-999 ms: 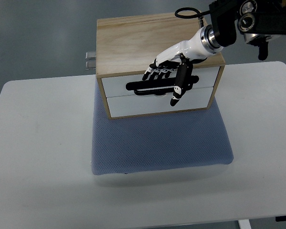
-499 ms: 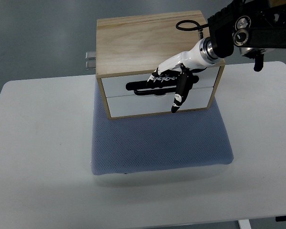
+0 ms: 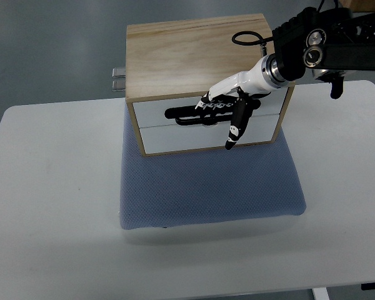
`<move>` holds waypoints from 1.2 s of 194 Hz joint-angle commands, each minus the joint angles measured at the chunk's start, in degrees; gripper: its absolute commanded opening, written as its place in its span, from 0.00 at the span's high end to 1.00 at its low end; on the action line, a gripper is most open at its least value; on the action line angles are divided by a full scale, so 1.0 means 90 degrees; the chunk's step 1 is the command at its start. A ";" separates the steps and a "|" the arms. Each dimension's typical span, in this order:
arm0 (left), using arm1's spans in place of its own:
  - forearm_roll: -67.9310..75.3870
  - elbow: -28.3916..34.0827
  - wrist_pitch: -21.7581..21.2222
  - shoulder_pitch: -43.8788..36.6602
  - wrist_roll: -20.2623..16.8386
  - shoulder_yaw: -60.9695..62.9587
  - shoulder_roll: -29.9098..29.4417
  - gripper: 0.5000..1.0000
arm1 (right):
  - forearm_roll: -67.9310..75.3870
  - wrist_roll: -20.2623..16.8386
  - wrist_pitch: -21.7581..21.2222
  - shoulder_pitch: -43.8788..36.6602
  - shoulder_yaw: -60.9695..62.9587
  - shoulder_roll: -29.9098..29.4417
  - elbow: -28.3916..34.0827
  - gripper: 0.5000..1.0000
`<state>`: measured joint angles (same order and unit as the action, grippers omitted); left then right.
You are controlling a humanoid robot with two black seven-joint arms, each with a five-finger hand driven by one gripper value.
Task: Open wood drawer with right hand
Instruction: 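Pull the upper drawer toward the robot with the right hand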
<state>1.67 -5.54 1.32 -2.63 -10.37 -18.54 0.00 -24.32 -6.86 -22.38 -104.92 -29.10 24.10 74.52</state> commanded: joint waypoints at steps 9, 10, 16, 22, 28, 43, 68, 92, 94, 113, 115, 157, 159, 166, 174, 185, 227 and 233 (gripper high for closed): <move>0.0000 0.0000 0.0000 -0.0001 0.0000 0.0000 0.0000 0.00 | -0.0003 0.0000 0.0006 0.0007 0.0001 -0.0022 -0.0028 0.12; 0.0000 0.0000 0.0000 -0.0001 0.0000 0.0000 0.0000 0.00 | -0.0003 0.0000 0.0006 0.0007 0.0001 -0.0022 -0.0028 0.12; 0.0000 0.0000 0.0000 0.0009 0.0000 0.0000 0.0000 0.00 | -0.0003 0.0000 0.0006 0.0007 0.0001 -0.0022 -0.0028 0.12; 0.0000 0.0000 0.0000 -0.0001 0.0000 0.0000 0.0000 0.00 | -0.0003 0.0000 0.0006 0.0017 0.0001 -0.0051 -0.0028 0.12; 0.0000 0.0000 0.0000 0.0009 0.0000 0.0000 0.0000 0.00 | -0.0003 0.0000 0.0006 0.0027 0.0001 -0.0051 -0.0028 0.12; 0.0010 0.0000 0.0000 -0.0001 0.0000 0.0000 0.0000 0.00 | -0.0003 0.0000 0.0016 0.0105 0.0001 -0.0051 -0.0028 0.12; 0.0000 0.0000 0.0000 -0.0001 0.0000 0.0000 0.0000 0.00 | -0.0032 0.0000 0.0016 0.0115 0.0011 -0.0051 -0.0028 0.12; 0.0000 0.0000 0.0000 -0.0001 0.0000 0.0000 0.0000 0.00 | -0.0052 0.0000 -0.0004 0.0124 0.0011 -0.0051 -0.0019 0.12; 0.0000 0.0000 0.0000 -0.0001 0.0000 0.0000 0.0000 0.00 | -0.0052 0.0000 -0.0033 0.0124 0.0011 -0.0042 -0.0019 0.12; 0.0000 0.0000 0.0000 -0.0001 0.0000 0.0000 0.0000 0.00 | -0.0052 0.0000 -0.0092 0.0105 0.0001 -0.0032 -0.0009 0.12; 0.0000 0.0000 0.0000 -0.0001 0.0000 0.0000 0.0000 0.00 | -0.0052 0.0000 -0.0102 0.0095 0.0001 -0.0032 0.0001 0.12; 0.0000 0.0000 0.0000 -0.0001 0.0000 0.0000 0.0000 0.00 | -0.0052 0.0000 -0.0424 0.0036 0.0001 -0.0002 0.0050 0.12; 0.0000 0.0000 0.0000 -0.0001 0.0000 0.0000 0.0000 0.00 | -0.0052 0.0000 -0.0443 0.0027 0.0001 -0.0002 0.0069 0.12; 0.0000 0.0000 0.0000 -0.0001 0.0000 0.0000 0.0000 0.00 | -0.0052 0.0000 -0.0453 0.0007 0.0001 0.0007 0.0079 0.12; 0.0000 0.0000 0.0000 -0.0001 0.0000 0.0000 0.0000 0.00 | -0.0052 0.0000 -0.0512 -0.0042 0.0001 -0.0012 0.0089 0.12; 0.0000 0.0000 0.0000 -0.0001 0.0000 0.0000 0.0000 0.00 | -0.0052 0.0000 -0.0639 -0.0081 0.0001 -0.0012 0.0098 0.12; 0.0000 0.0000 0.0000 -0.0001 0.0000 0.0000 0.0000 0.00 | -0.0042 0.0000 -0.1176 -0.0217 -0.0009 0.0027 0.0138 0.12; 0.0000 0.0000 0.0000 -0.0001 0.0000 0.0000 0.0000 0.00 | -0.0042 0.0000 -0.1176 -0.0217 -0.0009 0.0027 0.0138 0.12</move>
<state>1.67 -5.54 1.32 -2.65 -10.37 -18.54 0.00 -24.79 -6.85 -31.16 -106.24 -29.18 24.32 75.71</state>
